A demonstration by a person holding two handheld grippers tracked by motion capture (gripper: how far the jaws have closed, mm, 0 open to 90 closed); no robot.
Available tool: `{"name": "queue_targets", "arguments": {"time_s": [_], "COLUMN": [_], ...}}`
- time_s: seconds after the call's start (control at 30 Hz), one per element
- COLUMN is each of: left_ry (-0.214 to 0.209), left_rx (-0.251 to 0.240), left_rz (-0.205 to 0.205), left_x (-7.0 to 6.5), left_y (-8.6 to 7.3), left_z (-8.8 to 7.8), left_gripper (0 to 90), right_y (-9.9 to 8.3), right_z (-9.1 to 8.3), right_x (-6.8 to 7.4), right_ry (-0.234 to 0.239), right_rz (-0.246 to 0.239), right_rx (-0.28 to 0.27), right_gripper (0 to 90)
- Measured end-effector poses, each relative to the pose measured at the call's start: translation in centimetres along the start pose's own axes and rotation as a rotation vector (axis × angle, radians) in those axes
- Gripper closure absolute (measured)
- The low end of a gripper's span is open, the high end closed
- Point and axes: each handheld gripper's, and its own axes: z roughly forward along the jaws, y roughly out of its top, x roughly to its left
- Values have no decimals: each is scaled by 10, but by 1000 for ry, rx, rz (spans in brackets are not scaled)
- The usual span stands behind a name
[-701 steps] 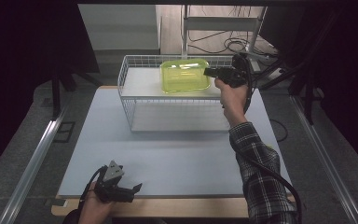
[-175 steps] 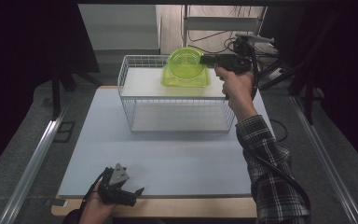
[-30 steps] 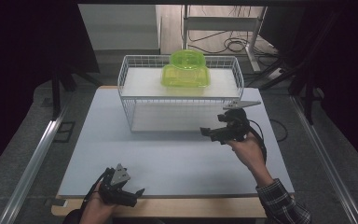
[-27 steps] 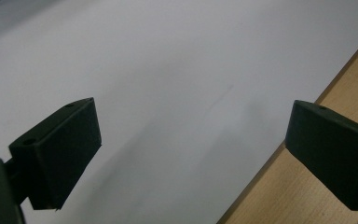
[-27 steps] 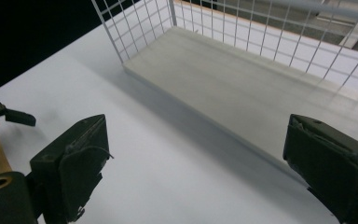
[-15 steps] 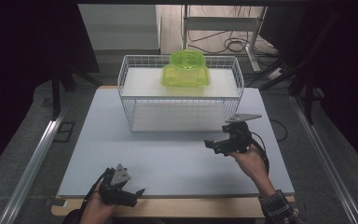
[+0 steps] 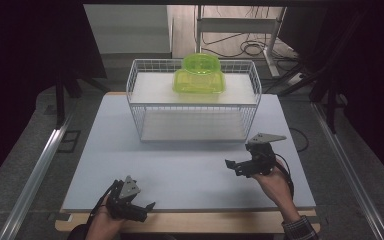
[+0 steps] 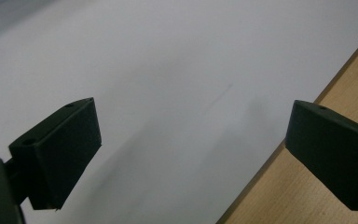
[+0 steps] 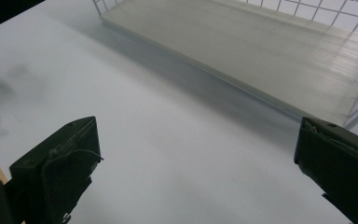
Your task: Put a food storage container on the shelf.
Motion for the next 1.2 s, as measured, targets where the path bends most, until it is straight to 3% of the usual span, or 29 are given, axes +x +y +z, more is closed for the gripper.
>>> {"name": "queue_targets", "arguments": {"time_s": [0.7,1.2], "left_ry": [3,3], "left_rx": [-2,2], "left_rz": [4,4], "left_x": [0,0], "left_y": [0,-1], "left_z": [0,1], "left_gripper": [33,32], "right_y": [-48,-84], "right_z": [-9,-2], "right_x": [-10,-11], "right_ry": [-71,-83], "right_rz": [18,33], "right_rx": [18,117], "right_gripper": [5,4]}}
